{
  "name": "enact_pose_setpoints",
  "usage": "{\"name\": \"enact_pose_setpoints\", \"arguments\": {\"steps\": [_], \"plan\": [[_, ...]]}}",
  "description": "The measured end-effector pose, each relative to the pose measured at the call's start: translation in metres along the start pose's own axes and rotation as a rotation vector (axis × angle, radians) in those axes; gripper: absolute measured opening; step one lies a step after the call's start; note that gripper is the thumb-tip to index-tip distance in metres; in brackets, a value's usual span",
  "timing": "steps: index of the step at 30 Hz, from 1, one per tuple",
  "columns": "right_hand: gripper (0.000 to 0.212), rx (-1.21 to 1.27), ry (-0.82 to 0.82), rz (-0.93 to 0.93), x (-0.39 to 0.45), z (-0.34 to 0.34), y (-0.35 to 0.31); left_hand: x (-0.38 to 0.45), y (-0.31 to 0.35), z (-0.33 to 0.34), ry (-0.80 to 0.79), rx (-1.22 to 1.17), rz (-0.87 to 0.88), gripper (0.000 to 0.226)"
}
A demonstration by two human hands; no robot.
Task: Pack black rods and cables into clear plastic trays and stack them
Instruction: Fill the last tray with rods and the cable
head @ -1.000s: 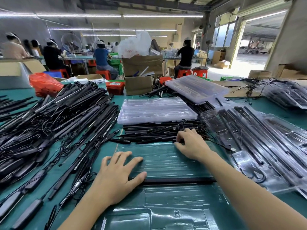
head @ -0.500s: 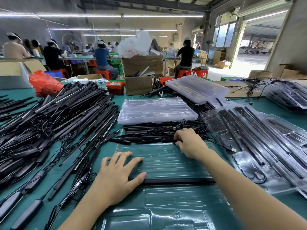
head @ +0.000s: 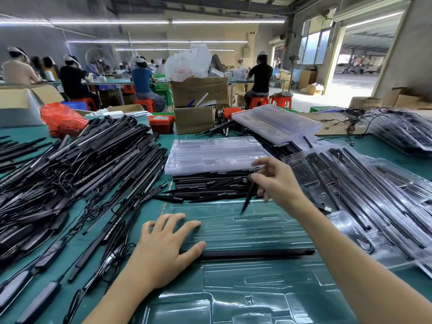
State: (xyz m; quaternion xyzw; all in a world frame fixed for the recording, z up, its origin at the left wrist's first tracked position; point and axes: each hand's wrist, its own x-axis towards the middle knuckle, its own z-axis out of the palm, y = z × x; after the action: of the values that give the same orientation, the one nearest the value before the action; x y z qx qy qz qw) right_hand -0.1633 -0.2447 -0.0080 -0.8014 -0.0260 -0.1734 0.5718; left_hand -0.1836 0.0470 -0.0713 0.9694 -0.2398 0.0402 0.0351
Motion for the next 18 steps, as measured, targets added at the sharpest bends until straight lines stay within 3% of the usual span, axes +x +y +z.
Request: {"name": "enact_pose_setpoints", "arguments": {"steps": [1,3,7,10,15,18], "plan": [[0.009,0.221,-0.141,0.08,-0.002,-0.008,-0.005,0.0,0.0,0.0,-0.002,-0.002,-0.002,0.082],[0.002,0.405,-0.449,0.173,-0.01,-0.022,-0.009,0.0,0.0,0.0,-0.007,-0.007,-0.004,0.081],[0.01,0.248,-0.788,0.234,-0.025,-0.035,-0.002,-0.001,0.001,-0.002,-0.005,-0.003,-0.011,0.082],[0.015,0.095,-0.86,0.233,-0.03,-0.032,0.008,-0.001,0.001,-0.003,-0.014,-0.024,-0.017,0.082],[0.018,0.213,-0.785,0.249,-0.035,-0.023,0.027,0.004,0.001,-0.018,-0.191,-0.15,-0.025,0.085],[0.024,0.255,-0.735,0.264,-0.035,-0.023,0.031,0.012,0.013,-0.039,-0.251,-0.19,0.017,0.069]]}}
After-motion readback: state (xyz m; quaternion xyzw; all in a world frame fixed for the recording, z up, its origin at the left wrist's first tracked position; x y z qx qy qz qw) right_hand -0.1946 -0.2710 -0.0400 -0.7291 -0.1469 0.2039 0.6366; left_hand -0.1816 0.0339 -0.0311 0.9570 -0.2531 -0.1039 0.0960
